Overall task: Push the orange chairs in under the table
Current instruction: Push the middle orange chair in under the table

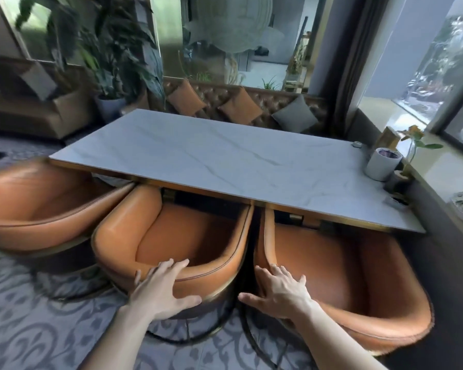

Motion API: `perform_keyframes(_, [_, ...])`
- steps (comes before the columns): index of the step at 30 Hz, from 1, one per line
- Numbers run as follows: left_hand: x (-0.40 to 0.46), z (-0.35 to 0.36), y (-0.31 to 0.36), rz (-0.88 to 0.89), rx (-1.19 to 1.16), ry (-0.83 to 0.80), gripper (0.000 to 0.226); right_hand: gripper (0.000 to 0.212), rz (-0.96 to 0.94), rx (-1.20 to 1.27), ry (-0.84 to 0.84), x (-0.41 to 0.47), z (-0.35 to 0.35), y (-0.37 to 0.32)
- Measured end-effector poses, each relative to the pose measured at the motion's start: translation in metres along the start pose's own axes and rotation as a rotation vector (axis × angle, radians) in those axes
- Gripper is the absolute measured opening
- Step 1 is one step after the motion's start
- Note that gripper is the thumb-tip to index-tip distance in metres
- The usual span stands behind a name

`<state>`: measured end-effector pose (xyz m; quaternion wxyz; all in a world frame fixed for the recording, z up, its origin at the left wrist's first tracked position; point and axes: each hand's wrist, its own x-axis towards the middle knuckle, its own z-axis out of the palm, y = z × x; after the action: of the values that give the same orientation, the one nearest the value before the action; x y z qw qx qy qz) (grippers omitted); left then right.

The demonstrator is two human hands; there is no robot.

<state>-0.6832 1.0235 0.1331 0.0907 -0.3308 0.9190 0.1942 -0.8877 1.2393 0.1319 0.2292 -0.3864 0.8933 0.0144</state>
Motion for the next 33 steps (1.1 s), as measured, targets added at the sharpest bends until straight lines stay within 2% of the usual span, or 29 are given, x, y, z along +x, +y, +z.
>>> perform_keyframes(2, [0.012, -0.003, -0.034, -0.022, 0.000, -0.004, 0.102, 0.118, -0.025, -0.001, -0.027, 0.028, 0.007, -0.029])
perform_keyframes(6, [0.043, -0.009, -0.099, -0.060, 0.009, -0.054, 0.105, 0.133, -0.079, 0.046, -0.042, 0.081, 0.019, -0.088])
perform_keyframes(10, [0.069, -0.020, -0.149, -0.067, 0.007, -0.053, 0.104, 0.113, -0.084, 0.046, -0.064, 0.117, 0.031, -0.133])
perform_keyframes(12, [0.078, -0.020, -0.167, -0.045, 0.005, -0.059, 0.103, 0.109, -0.075, 0.040, -0.057, 0.128, 0.037, -0.146])
perform_keyframes(16, [0.097, -0.022, -0.203, -0.008, -0.012, -0.148, 0.100, 0.125, -0.038, 0.067, -0.057, 0.149, 0.051, -0.171])
perform_keyframes(21, [0.135, -0.017, -0.250, 0.123, -0.004, -0.189, 0.098, 0.103, 0.015, 0.157, -0.057, 0.168, 0.070, -0.206])
perform_keyframes(30, [0.208, -0.001, -0.311, 0.399, 0.142, -0.236, 0.084, 0.095, 0.111, 0.149, -0.006, 0.204, 0.134, -0.281])
perform_keyframes(33, [0.216, 0.008, -0.318, 0.423, 0.139, -0.276, 0.077, 0.084, 0.149, 0.157, 0.049, 0.209, 0.147, -0.290])
